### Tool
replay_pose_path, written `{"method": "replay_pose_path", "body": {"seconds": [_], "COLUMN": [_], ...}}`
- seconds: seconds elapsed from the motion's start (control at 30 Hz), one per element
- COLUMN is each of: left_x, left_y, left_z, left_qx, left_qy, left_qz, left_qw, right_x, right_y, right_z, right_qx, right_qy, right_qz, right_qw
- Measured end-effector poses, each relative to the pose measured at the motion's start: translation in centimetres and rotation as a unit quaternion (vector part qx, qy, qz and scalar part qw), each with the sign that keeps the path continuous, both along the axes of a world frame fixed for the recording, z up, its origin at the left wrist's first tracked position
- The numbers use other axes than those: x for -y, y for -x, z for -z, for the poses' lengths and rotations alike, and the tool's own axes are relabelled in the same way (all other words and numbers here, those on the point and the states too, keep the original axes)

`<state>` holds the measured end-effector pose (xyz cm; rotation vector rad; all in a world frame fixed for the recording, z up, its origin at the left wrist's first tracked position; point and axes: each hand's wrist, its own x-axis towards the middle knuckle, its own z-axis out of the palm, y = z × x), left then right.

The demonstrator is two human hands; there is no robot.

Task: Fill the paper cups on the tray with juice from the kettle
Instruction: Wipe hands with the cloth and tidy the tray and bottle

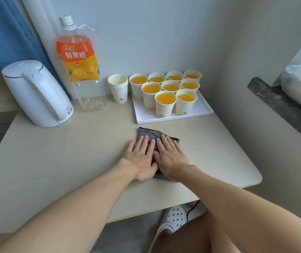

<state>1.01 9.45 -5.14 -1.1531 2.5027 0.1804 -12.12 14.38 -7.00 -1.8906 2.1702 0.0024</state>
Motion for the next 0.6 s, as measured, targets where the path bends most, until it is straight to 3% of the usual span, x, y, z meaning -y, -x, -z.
{"method": "replay_pose_path", "body": {"seconds": [0.6], "left_x": [4.1], "left_y": [-5.6], "left_z": [0.5], "left_qx": [0.017], "left_qy": [0.002], "left_qz": [-0.048], "left_qw": [0.999], "right_x": [6.2], "right_y": [-3.5], "right_z": [-0.1], "right_qx": [-0.024], "right_qy": [-0.036], "right_qz": [-0.055], "right_qw": [0.998]}}
